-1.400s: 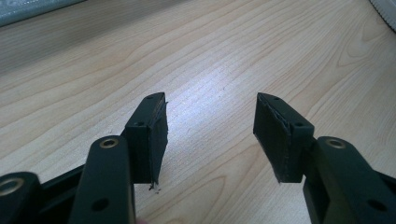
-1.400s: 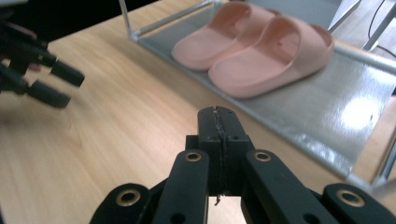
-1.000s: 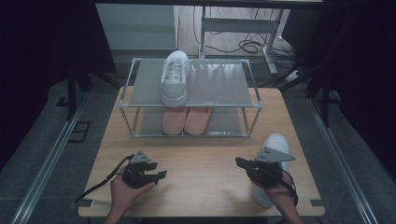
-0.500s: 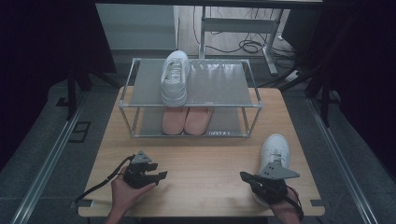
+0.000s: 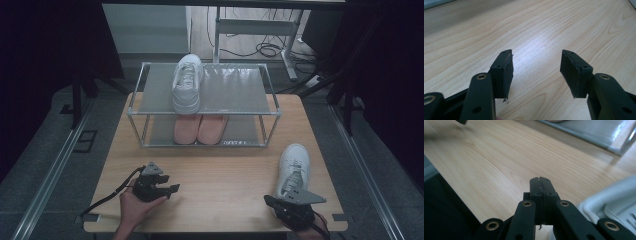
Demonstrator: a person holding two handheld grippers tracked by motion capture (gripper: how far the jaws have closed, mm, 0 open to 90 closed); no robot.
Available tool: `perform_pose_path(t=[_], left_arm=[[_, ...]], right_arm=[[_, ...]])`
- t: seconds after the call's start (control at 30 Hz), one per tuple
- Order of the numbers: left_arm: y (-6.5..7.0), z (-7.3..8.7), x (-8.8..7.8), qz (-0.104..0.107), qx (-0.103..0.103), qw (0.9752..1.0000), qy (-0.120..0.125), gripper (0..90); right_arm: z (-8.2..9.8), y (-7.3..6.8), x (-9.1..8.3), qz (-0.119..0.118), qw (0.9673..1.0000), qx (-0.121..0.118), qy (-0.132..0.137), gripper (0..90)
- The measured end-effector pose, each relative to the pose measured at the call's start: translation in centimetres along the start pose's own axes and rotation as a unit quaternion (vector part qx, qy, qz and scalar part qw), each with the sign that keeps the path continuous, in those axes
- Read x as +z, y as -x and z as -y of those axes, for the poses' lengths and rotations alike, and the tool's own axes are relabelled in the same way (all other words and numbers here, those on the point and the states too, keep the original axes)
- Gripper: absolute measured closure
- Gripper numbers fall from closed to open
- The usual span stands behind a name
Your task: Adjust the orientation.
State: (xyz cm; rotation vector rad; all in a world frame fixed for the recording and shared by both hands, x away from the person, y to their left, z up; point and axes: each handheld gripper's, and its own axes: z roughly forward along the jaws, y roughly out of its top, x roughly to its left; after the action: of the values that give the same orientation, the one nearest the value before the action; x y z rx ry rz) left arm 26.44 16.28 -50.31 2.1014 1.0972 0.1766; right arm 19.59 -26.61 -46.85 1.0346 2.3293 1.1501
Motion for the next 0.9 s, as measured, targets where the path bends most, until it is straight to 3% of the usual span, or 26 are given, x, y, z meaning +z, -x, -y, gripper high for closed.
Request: perform_pose_path(t=[0.23, 0.67, 0.9], left_arm=[[0.0, 0.0, 0.1, 0.001, 0.001, 1.0000, -0.003, 44.2], [0.0, 0.1, 0.3, 0.002, 0.004, 1.0000, -0.006, 44.2], [0.1, 0.1, 0.4, 0.002, 0.003, 1.0000, -0.008, 44.1]], right_arm=[[0.9, 0.6, -0.1, 0.031, 0.9994, 0.004, -0.013, 89.5], [1.1, 0.4, -0.3, 0.042, 0.9990, -0.002, -0.019, 89.5], [1.6, 0.2, -0.5, 0.049, 0.9981, -0.011, -0.035, 89.7]])
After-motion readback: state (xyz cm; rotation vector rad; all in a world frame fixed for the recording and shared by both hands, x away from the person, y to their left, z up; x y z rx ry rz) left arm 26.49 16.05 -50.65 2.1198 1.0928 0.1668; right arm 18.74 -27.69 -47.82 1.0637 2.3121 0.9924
